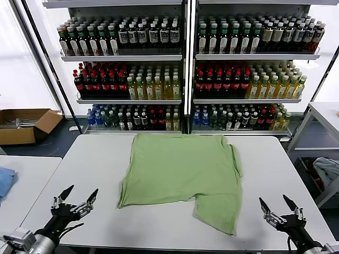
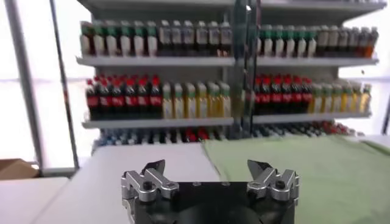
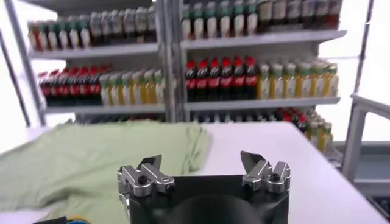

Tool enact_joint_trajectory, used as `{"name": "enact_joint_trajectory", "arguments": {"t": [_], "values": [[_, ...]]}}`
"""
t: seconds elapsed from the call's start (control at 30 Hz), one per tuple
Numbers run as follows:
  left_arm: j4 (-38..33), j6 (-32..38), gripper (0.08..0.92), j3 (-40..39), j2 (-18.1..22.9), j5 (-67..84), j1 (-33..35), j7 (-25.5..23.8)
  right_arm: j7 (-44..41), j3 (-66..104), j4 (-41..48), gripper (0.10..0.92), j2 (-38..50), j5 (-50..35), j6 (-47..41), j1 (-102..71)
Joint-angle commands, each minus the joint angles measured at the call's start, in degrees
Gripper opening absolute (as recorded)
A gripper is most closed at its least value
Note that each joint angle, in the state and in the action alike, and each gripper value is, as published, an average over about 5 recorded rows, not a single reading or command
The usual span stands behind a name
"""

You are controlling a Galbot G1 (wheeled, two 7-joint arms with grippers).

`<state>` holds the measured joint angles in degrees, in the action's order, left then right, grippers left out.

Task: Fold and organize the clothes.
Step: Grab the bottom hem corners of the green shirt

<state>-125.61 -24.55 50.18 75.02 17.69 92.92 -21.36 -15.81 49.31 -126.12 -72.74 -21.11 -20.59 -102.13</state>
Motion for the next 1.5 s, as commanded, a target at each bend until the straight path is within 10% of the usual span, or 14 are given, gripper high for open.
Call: {"name": "enact_joint_trajectory", "arguments": {"t": [0.03,0.6,0.9,1.5], "values": [[4.6,-8.4,0.823,-17.6,-6.7,-4.2,-3.1,8.3,4.7,-8.1,-1.6,0.823,3.4,3.2,-6.7,-1.7],[14.9,-8.4,0.823,-21.0,-4.9,0.8,-12.9,13.2,3.6,-17.1,1.4,0.818,-0.7,10.7,-6.2,1.5],[15.9,-7.5,0.806,-21.5,-4.6,0.9,-12.2,12.4,2.8,-17.7,2.1,0.580,-1.4,12.4,-6.1,1.6],[9.7,-6.3,0.309,-20.3,-4.8,-0.3,-8.0,12.0,2.5,-15.3,0.0,0.107,-2.3,10.7,0.8,-0.6]]}}
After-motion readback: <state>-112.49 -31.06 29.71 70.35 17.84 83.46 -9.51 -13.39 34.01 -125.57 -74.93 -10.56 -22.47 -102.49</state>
